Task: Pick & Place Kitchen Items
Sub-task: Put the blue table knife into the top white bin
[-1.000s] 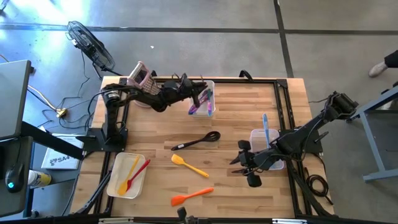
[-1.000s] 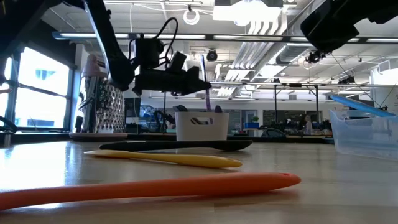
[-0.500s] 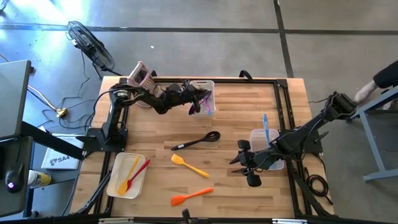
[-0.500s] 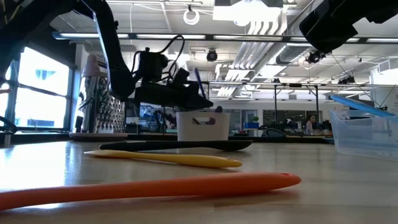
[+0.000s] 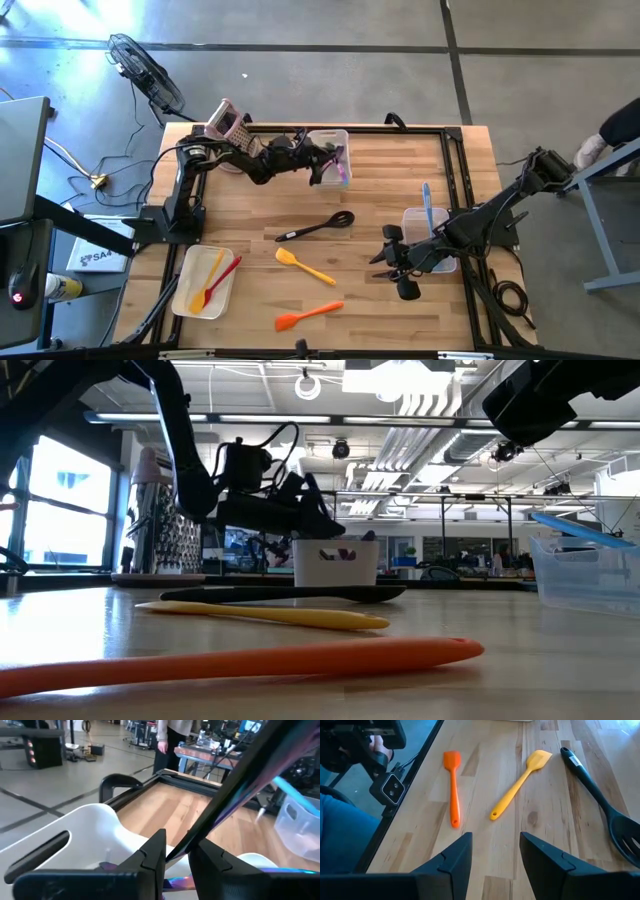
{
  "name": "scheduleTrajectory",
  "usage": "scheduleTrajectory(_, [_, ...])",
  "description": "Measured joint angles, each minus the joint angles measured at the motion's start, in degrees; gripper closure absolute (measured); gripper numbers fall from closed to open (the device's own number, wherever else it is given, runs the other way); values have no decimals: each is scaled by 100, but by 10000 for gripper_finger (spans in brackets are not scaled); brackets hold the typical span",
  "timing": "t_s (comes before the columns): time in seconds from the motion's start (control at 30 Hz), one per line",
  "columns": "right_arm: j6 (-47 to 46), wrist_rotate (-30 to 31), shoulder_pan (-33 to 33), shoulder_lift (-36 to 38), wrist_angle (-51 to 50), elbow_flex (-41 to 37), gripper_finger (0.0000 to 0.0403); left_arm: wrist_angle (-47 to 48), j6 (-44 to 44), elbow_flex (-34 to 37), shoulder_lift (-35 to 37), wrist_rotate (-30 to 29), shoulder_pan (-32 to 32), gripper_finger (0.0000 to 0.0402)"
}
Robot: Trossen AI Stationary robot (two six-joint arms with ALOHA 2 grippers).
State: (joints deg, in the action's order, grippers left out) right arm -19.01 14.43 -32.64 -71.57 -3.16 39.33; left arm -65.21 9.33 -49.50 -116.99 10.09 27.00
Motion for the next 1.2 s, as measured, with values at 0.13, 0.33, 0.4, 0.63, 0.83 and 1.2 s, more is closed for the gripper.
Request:
scheduleTrajectory(0.13, [-2, -2, 0, 0, 0, 0, 245, -9, 5, 0, 0, 179, -4, 332])
scheduleTrajectory(0.33, [-2, -2, 0, 0, 0, 0, 245, -2, 52, 0, 4, 308, -4, 332])
scheduleTrajectory(0.4, [-2, -2, 0, 0, 2, 0, 245, -9, 203, 0, 4, 308, -3, 331])
scheduleTrajectory(0.63, [-24, -4, 0, 0, 2, 0, 245, -9, 320, 0, 4, 426, -7, 281])
scheduleTrajectory(0.83, [-24, -4, 0, 0, 4, 0, 245, -17, 316, 0, 7, 580, -7, 208])
scheduleTrajectory(1.2, [-22, 2, -79, 0, 2, 0, 245, -51, 284, 15, 346, 1036, -82, 181])
